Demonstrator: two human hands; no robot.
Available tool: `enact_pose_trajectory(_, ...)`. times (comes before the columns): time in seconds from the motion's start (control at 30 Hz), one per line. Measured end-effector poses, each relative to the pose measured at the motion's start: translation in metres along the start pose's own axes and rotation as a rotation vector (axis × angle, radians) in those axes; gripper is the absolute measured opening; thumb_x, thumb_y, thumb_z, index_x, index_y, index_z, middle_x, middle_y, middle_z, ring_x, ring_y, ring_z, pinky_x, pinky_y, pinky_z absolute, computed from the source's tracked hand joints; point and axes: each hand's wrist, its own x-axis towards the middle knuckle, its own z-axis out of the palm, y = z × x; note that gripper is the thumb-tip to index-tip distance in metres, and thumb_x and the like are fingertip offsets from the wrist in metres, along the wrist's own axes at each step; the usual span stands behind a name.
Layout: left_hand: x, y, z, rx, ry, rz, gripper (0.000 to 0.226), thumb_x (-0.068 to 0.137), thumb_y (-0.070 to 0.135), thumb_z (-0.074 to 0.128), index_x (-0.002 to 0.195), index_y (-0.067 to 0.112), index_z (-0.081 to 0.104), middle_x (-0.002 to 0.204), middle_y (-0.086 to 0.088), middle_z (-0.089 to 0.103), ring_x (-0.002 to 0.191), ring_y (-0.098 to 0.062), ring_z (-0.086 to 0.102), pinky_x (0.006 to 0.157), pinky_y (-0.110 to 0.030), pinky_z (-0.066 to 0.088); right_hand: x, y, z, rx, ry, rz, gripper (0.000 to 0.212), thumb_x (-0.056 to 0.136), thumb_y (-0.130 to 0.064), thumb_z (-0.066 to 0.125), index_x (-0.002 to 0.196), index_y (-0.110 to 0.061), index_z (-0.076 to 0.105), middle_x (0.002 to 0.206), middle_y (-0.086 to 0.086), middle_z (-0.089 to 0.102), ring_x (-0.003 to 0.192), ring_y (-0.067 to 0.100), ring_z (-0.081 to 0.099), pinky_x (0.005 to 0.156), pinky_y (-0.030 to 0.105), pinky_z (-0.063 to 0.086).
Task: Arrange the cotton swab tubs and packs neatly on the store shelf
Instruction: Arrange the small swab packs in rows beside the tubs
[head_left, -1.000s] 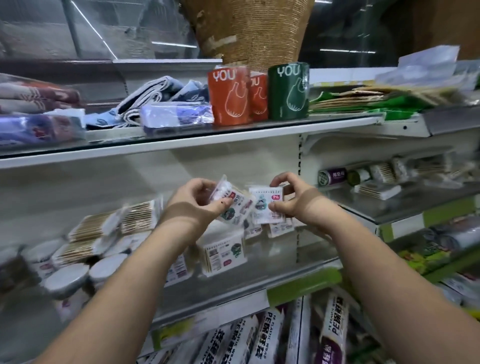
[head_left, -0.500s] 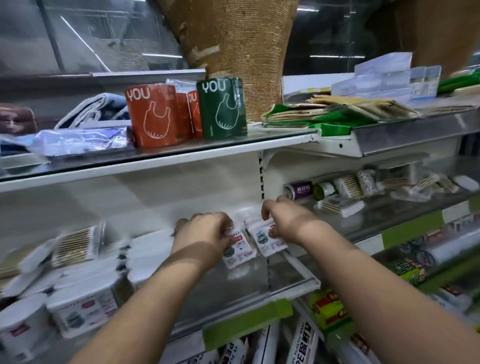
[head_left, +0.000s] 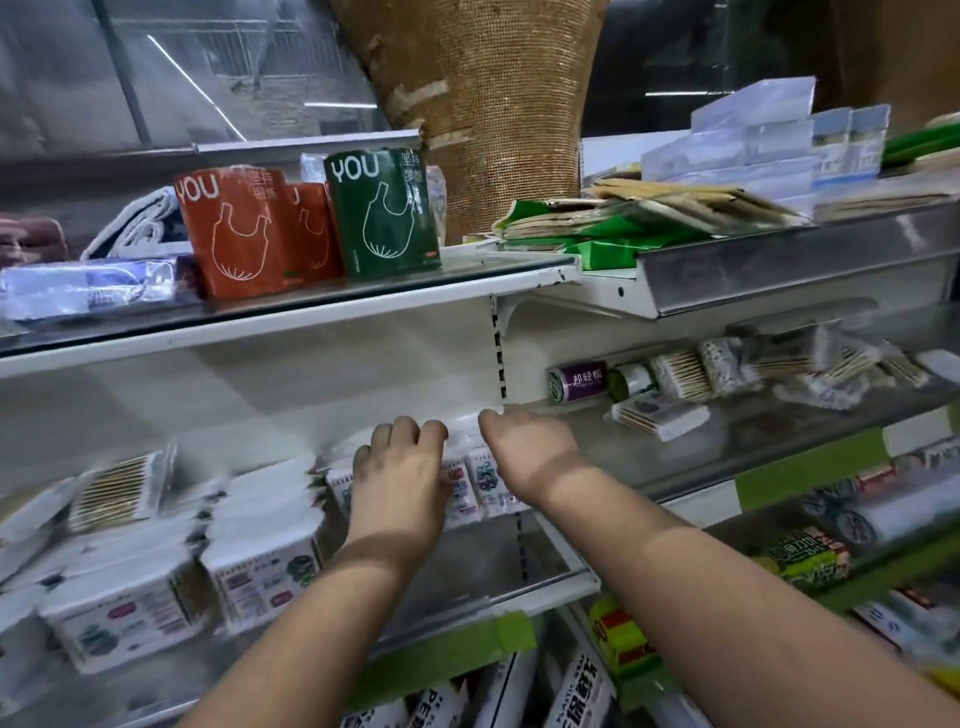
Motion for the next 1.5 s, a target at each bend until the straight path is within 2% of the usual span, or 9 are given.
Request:
enact_pose_trajectory(0.13, -0.004, 0.014, -0.001, -0.061, -0.103, 0.033, 0.013, 0.089, 0.031, 0.057, 0.098, 0.023, 0.056, 0.099, -0.001, 0.059, 0.097, -0.026, 0.056, 0.077, -0.035, 0.042, 0.000, -0.002, -0.001, 0.025, -0.090, -0.036, 0.022, 0.094, -0.016, 0.053, 0.116, -0.016, 0.054, 0.119, 0.009, 0.062, 0.111, 0.027, 0.058, 0.073, 0.030, 0.035)
enact_pose_trajectory(0.33, -0.011, 0.021, 0.006, -0.100, -0.220, -0.016, 0.013, 0.093, 0.033, 0.051, 0.083, 0.027, 0.045, 0.097, 0.000, 0.063, 0.091, -0.024, 0.060, 0.065, -0.030, 0.036, -0.004, -0.003, 0.001, -0.056, -0.192, -0.074, 0.029, 0.095, -0.015, 0.050, 0.123, -0.018, 0.059, 0.130, 0.007, 0.060, 0.122, 0.025, 0.055, 0.087, 0.033, 0.045)
enact_pose_trajectory(0.6, -0.008, 0.031, 0.006, -0.019, -0.266, -0.059, 0.013, 0.088, 0.010, 0.052, 0.091, 0.022, 0.054, 0.105, -0.006, 0.062, 0.101, -0.028, 0.059, 0.072, -0.032, 0.037, -0.005, -0.006, 0.000, -0.079, -0.229, -0.089, 0.032, 0.097, -0.011, 0.044, 0.124, -0.015, 0.061, 0.132, 0.006, 0.059, 0.123, 0.025, 0.055, 0.097, 0.035, 0.045)
enact_pose_trajectory(0.77, -0.011, 0.029, 0.010, -0.035, -0.265, -0.065, 0.014, 0.091, 0.017, 0.050, 0.096, 0.017, 0.063, 0.102, -0.005, 0.061, 0.098, -0.027, 0.058, 0.074, -0.033, 0.042, -0.004, -0.005, -0.005, -0.055, -0.313, -0.081, 0.031, 0.098, -0.012, 0.046, 0.126, -0.013, 0.061, 0.136, 0.007, 0.056, 0.126, 0.026, 0.053, 0.096, 0.035, 0.045)
enact_pose_trajectory(0.93, -0.010, 0.022, -0.011, -0.067, -0.284, -0.097, 0.023, 0.093, 0.026, 0.048, 0.101, 0.022, 0.069, 0.101, -0.003, 0.060, 0.096, -0.027, 0.060, 0.078, -0.034, 0.050, 0.001, -0.017, -0.017, -0.039, -0.355, -0.080, 0.019, 0.095, -0.019, 0.054, 0.112, -0.020, 0.064, 0.118, 0.004, 0.062, 0.110, 0.026, 0.058, 0.089, 0.034, 0.047)
enact_pose_trajectory(1.07, -0.010, -0.001, -0.036, -0.078, -0.227, -0.182, 0.026, 0.092, 0.027, 0.046, 0.104, 0.028, 0.070, 0.108, -0.002, 0.060, 0.100, -0.027, 0.060, 0.081, -0.034, 0.050, 0.008, -0.041, -0.030, -0.027, -0.259, -0.145, 0.007, 0.092, -0.016, 0.055, 0.088, -0.021, 0.056, 0.078, -0.002, 0.049, 0.064, 0.016, 0.047, 0.062, 0.025, 0.038)
enact_pose_trajectory(1.13, -0.012, -0.022, -0.051, -0.087, -0.197, -0.225, 0.025, 0.092, 0.028, 0.048, 0.105, 0.031, 0.069, 0.110, -0.001, 0.060, 0.104, -0.026, 0.059, 0.082, -0.032, 0.049, 0.014, -0.060, -0.036, 0.023, -0.224, -0.176, 0.011, 0.090, -0.014, 0.055, 0.093, -0.020, 0.064, 0.078, -0.003, 0.056, 0.058, 0.015, 0.046, 0.060, 0.024, 0.038)
enact_pose_trajectory(1.27, -0.021, -0.075, -0.074, -0.101, -0.136, -0.291, 0.023, 0.091, 0.028, 0.053, 0.106, 0.031, 0.069, 0.109, -0.002, 0.061, 0.107, -0.026, 0.057, 0.088, -0.034, 0.048, 0.025, -0.106, -0.039, 0.126, -0.113, -0.200, 0.024, 0.092, -0.019, 0.053, 0.109, -0.024, 0.069, 0.104, 0.002, 0.068, 0.085, 0.024, 0.063, 0.069, 0.028, 0.042)
enact_pose_trajectory(1.5, -0.045, -0.174, -0.095, -0.004, -0.078, -0.335, 0.028, 0.092, 0.031, 0.052, 0.117, 0.036, 0.063, 0.119, 0.003, 0.058, 0.118, -0.024, 0.047, 0.095, -0.035, 0.041, 0.042, -0.202, -0.039, 0.257, 0.031, -0.272, 0.027, 0.096, -0.028, 0.049, 0.119, -0.027, 0.063, 0.119, 0.005, 0.059, 0.106, 0.027, 0.056, 0.085, 0.033, 0.046)
